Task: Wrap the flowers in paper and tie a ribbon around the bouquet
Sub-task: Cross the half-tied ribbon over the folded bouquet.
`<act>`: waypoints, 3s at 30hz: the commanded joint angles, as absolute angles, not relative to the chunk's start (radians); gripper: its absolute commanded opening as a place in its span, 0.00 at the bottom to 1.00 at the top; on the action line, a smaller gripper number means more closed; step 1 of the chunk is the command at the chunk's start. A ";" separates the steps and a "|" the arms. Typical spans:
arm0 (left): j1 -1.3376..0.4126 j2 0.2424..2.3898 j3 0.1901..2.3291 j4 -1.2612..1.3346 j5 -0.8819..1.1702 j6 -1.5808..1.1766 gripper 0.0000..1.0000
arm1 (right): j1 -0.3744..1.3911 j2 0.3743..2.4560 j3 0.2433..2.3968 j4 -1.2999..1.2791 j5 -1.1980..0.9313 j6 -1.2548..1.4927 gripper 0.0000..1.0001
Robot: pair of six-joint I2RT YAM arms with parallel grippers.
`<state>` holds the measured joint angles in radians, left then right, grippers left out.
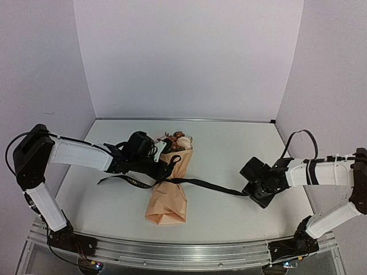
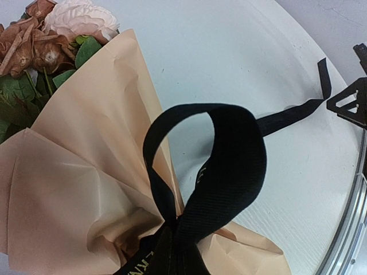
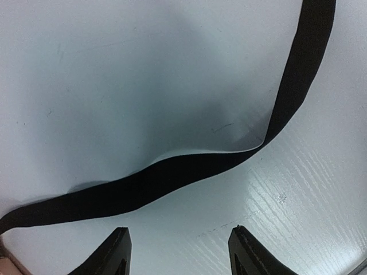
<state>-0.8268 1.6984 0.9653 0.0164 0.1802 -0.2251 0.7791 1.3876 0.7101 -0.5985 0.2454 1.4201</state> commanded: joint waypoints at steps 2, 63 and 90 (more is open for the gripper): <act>-0.832 1.642 0.951 0.065 0.176 -0.205 0.00 | 0.708 1.443 0.718 -0.557 0.274 1.422 0.60; -0.844 1.554 0.577 0.602 0.245 -0.208 0.00 | 0.910 2.239 1.979 -0.394 -0.582 1.073 0.21; -0.828 1.572 0.620 0.531 0.268 -0.175 0.00 | 0.922 1.929 1.689 -0.567 -0.265 0.824 0.60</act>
<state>-0.8318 1.5608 0.5694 0.5387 0.2588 -0.2053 0.8955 1.9480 1.6953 -0.5252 -0.3154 0.8793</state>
